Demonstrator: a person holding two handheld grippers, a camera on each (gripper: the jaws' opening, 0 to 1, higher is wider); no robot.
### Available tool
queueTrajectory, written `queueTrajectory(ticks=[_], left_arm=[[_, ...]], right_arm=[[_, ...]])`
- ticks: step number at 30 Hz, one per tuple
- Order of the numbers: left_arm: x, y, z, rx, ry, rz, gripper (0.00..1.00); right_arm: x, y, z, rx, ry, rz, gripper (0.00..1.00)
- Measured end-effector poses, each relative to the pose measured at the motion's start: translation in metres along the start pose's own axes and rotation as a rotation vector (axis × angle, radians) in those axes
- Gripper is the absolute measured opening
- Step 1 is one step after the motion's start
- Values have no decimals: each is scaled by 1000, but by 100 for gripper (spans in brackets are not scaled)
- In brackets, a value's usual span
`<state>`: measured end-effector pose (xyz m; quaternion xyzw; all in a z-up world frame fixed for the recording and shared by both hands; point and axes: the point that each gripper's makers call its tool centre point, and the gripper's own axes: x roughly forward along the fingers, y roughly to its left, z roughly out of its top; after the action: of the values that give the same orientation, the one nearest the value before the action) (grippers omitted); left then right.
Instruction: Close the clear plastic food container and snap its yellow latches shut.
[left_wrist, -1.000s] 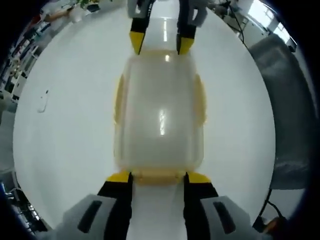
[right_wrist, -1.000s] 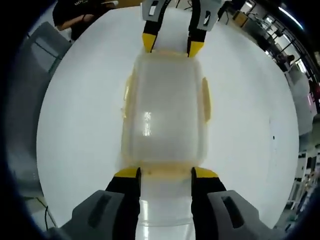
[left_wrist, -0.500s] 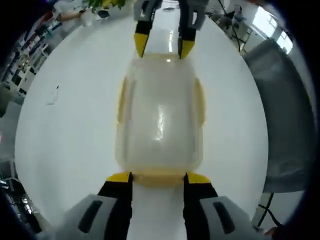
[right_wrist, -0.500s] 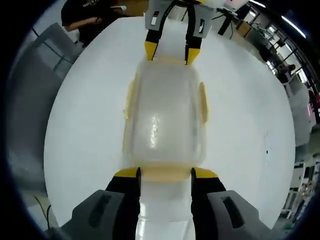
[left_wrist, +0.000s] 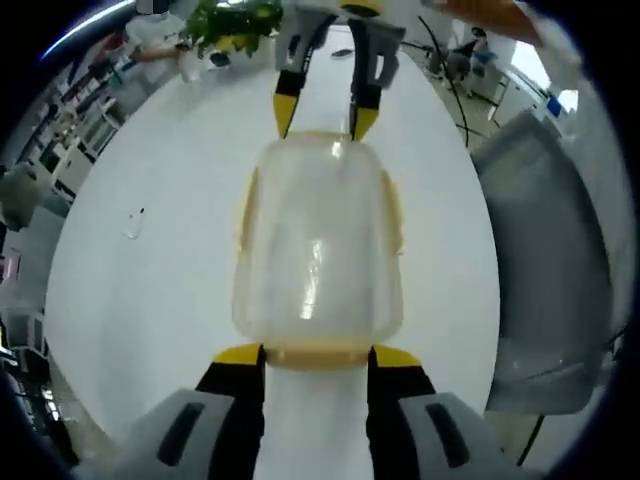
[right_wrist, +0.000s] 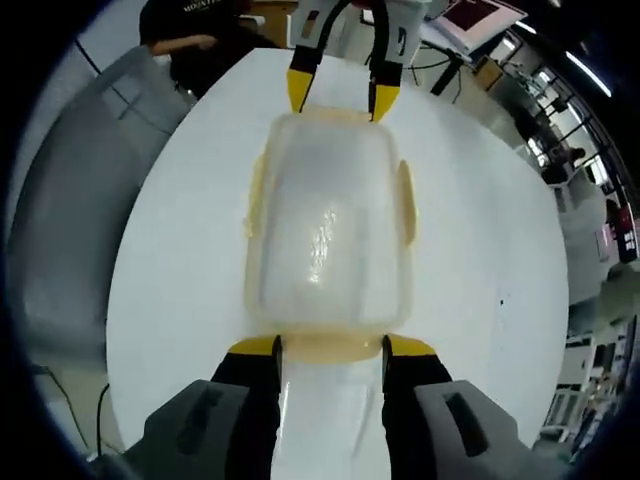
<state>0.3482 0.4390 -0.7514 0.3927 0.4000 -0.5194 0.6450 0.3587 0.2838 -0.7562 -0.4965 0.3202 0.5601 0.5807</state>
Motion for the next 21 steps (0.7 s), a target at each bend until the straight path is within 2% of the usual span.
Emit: queueTrajectory(ticks=[7,13,15,21], left_arm=[[-2,2,35,28,-25,47,34],[15,0,63,23,-49,32,34],[22,2,79,34,-65,43,34],[35,2,110,48,-69,37,34]], right_arm=[[-24,-4,-26,-5,10,-51,36],[-38,-2,-60,28,29,-61,36],[-40,-3,-71,28,45,-73,36],[-46,-6,-105,39,71,-78,36]])
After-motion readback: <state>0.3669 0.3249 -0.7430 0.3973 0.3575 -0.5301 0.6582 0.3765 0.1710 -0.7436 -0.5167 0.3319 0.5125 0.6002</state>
